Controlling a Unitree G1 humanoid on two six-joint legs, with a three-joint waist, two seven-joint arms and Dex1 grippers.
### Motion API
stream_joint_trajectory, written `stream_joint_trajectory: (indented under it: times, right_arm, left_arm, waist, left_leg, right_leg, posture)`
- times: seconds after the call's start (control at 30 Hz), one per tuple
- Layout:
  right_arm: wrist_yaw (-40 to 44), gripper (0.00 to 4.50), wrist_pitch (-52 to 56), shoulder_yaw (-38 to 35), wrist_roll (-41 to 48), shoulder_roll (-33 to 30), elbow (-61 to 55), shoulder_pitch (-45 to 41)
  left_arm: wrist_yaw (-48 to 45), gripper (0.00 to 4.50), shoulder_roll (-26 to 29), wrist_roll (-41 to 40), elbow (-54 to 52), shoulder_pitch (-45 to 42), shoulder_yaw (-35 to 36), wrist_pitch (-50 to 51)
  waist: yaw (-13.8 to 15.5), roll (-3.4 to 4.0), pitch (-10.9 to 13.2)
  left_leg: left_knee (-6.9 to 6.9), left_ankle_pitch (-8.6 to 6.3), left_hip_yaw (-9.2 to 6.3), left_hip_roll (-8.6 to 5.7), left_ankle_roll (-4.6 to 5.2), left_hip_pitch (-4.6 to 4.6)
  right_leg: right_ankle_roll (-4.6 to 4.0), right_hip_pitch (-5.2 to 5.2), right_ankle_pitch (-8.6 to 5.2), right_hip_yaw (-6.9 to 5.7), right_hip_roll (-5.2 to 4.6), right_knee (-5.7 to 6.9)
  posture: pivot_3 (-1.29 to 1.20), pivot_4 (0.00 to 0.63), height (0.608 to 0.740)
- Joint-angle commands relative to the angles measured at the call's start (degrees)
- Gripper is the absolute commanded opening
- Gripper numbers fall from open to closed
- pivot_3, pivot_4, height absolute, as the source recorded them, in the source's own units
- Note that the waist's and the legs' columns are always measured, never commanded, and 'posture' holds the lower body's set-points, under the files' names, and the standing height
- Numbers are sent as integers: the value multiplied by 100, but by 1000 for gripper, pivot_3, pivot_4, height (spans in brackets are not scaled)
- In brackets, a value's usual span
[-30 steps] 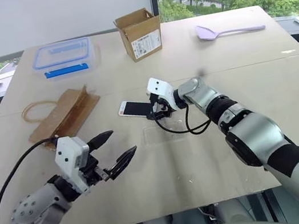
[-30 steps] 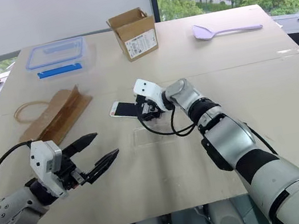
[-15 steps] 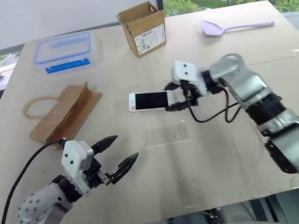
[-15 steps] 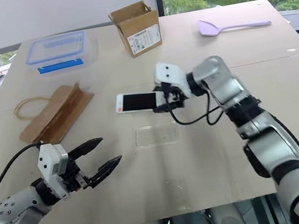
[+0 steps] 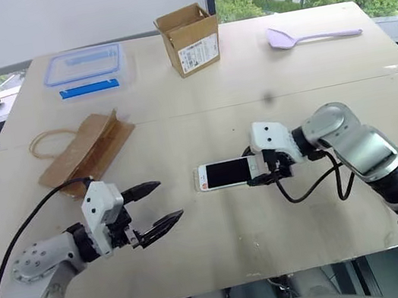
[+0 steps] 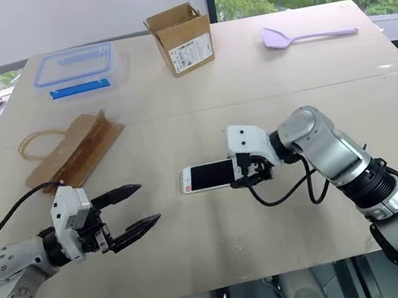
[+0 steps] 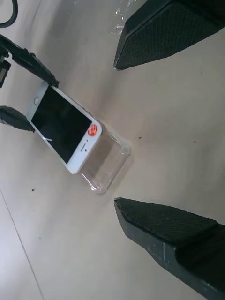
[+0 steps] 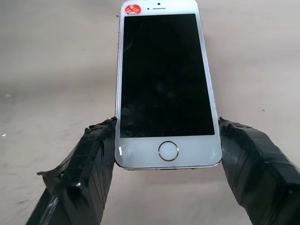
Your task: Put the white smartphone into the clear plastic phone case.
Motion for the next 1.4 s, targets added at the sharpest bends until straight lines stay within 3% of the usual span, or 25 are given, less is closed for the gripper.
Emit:
stream_joint_trajectory:
  times: [0.03, 0.87, 1.4]
  right_arm:
    - [-127, 2932, -47, 82, 35, 3, -16, -54]
    - [-302, 2930, 122, 267, 174, 9, 371, -348]
    - [-136, 2929, -304, 518, 46, -174, 390, -340]
  left_arm:
    - [-51, 4500, 39, -32, -78, 35, 94, -108]
    - [56, 4500, -59, -12, -183, 299, 116, -221]
    - [70, 4500, -81, -12, -213, 376, 101, -257]
  waist:
    - [0, 0, 0]
    - [6, -1, -1]
    - [22, -1, -1]
  left_leg:
    - [0, 0, 0, 0, 0, 0]
    - [9, 0, -2, 1, 0, 1]
    - [11, 0, -2, 1, 0, 1]
  right_leg:
    - [0, 0, 0, 0, 0, 0]
    - [14, 3, 8, 0, 2, 5]
    - [15, 4, 9, 0, 2, 6]
  posture:
    - [0, 150, 740]
    - [0, 150, 740]
    - [0, 150, 740]
